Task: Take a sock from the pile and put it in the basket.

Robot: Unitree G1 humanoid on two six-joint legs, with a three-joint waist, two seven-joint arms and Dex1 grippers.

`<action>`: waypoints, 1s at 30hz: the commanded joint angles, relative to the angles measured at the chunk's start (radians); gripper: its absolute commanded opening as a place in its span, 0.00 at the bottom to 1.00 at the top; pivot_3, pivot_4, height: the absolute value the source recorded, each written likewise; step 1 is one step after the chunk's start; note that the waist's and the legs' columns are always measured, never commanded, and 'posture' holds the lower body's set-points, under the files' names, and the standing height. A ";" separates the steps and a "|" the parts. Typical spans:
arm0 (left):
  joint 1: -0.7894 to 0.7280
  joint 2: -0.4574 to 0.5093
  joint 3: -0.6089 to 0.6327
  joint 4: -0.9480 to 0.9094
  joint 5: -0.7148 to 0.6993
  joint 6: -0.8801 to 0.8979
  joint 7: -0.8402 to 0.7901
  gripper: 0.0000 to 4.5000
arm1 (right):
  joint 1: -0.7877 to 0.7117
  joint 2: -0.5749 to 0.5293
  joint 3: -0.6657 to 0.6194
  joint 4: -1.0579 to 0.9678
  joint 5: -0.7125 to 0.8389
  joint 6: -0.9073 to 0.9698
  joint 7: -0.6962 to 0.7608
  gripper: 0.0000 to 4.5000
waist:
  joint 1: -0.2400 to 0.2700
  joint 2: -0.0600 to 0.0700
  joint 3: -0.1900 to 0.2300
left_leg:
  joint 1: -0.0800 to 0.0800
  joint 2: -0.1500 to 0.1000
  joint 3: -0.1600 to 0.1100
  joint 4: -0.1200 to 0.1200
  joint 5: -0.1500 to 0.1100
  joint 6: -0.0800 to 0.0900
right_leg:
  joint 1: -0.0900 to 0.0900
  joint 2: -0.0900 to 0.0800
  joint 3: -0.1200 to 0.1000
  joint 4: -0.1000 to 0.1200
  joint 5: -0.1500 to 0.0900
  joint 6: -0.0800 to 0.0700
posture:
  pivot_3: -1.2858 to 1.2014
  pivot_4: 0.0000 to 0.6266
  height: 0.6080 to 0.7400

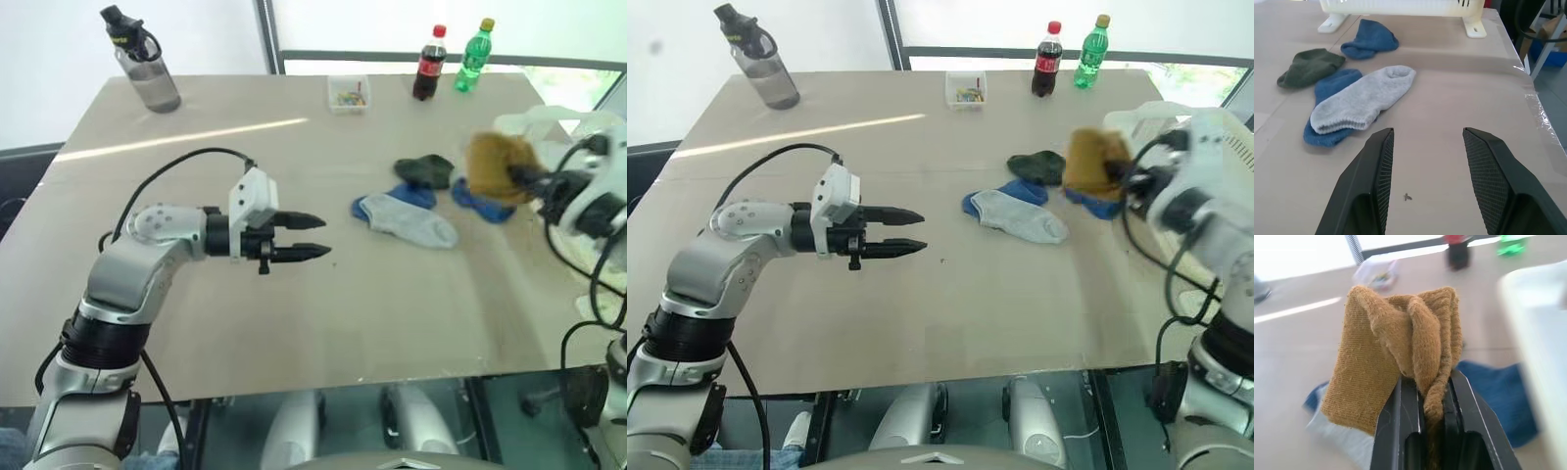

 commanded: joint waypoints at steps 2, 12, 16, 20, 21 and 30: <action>-0.047 0.013 0.009 -0.002 0.006 -0.022 -0.021 0.53 | -0.080 -0.043 -0.108 0.133 -0.063 -0.072 -0.098 0.01 | -0.001 0.000 0.000 | -0.004 0.000 0.001 0.000 0.000 0.000 | -0.005 0.000 0.001 0.001 0.000 0.000 | 0.52 0.24 1.00; -0.065 0.007 0.006 -0.017 0.010 -0.022 -0.028 0.53 | -0.129 -0.034 -0.205 0.348 -0.195 -0.141 -0.315 0.20 | -0.003 0.000 0.000 | -0.004 0.000 0.003 0.000 0.000 0.000 | -0.006 0.000 0.003 0.003 0.000 0.000 | 0.52 0.24 1.00; -0.058 0.008 0.014 -0.033 -0.002 -0.008 -0.026 0.53 | -0.122 -0.020 -0.216 0.351 -0.192 -0.121 -0.339 0.51 | -0.006 0.001 0.000 | -0.003 0.000 0.003 0.000 0.000 0.000 | -0.006 0.000 0.003 0.004 0.000 0.000 | 0.52 0.24 1.00; -0.042 0.017 0.023 -0.042 -0.006 -0.001 -0.024 0.53 | -0.113 -0.017 -0.230 0.333 -0.184 -0.090 -0.350 0.80 | -0.005 0.001 0.000 | -0.003 0.000 0.004 0.000 0.000 0.000 | -0.006 0.000 0.003 0.004 0.000 0.000 | 0.52 0.24 1.00; -0.038 0.019 0.024 -0.043 -0.006 -0.002 -0.024 0.53 | -0.110 -0.020 -0.229 0.329 -0.184 -0.088 -0.351 0.80 | -0.005 0.001 0.000 | -0.003 0.000 0.004 0.000 0.000 0.000 | -0.006 0.000 0.004 0.004 0.000 0.000 | 0.52 0.24 1.00; -0.014 0.054 0.066 -0.016 0.004 -0.008 -0.010 0.53 | 0.021 -0.145 -0.045 0.210 -0.200 -0.302 -0.094 0.80 | -0.004 0.001 0.000 | -0.003 0.000 0.004 0.000 0.000 0.000 | -0.006 0.000 0.003 0.004 0.000 0.000 | 0.52 0.24 1.00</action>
